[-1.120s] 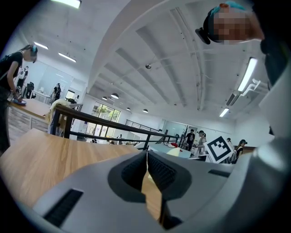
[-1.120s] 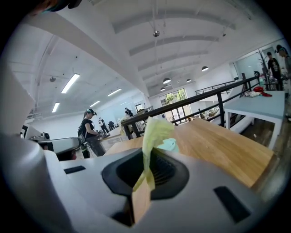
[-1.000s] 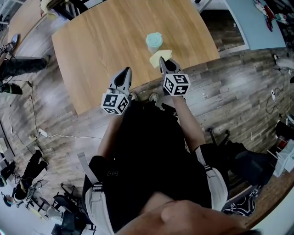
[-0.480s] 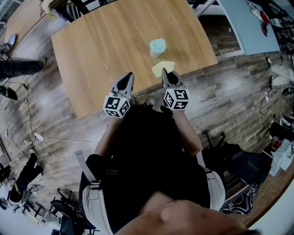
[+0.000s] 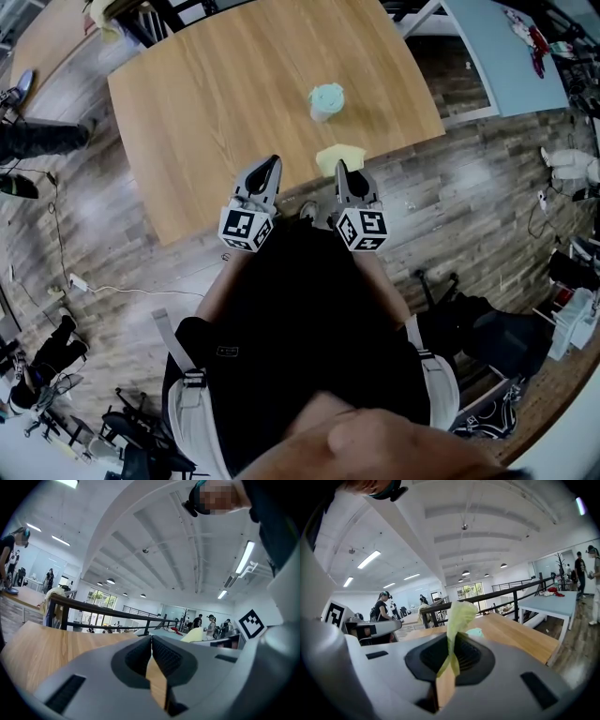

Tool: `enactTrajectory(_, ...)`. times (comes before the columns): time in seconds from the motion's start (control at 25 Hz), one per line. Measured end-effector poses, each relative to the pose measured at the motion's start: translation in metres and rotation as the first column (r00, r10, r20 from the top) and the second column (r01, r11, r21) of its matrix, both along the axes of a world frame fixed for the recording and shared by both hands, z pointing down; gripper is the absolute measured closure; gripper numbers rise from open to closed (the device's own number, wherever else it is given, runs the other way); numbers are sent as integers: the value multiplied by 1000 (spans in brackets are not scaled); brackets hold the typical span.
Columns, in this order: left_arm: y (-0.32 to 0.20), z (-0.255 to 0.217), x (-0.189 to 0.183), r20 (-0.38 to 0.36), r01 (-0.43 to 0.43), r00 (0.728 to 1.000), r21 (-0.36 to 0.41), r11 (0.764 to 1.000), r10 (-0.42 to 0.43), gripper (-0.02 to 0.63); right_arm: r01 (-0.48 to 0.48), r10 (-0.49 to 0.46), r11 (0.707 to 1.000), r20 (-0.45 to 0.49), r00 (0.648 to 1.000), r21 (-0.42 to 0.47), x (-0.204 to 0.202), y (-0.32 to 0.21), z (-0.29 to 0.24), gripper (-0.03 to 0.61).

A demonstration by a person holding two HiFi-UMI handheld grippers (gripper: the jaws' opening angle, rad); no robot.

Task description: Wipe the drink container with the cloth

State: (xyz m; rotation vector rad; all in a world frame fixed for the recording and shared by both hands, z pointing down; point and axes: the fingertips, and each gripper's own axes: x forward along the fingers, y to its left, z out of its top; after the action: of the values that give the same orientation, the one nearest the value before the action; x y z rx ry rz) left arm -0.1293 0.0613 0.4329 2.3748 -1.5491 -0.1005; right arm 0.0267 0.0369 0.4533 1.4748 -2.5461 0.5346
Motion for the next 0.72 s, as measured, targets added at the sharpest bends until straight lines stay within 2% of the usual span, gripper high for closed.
enactTrajectory(0.32, 1, -6, 10, 5, -25, 1000, 33, 999, 25, 589, -11, 11, 999, 1, 1000, 53, 5, 3, -11, 534)
enactTrajectory(0.72, 0, -11, 12, 20, -17, 1000, 49, 999, 16, 589, -24, 23, 996, 9, 1000, 81, 7, -1, -17, 534)
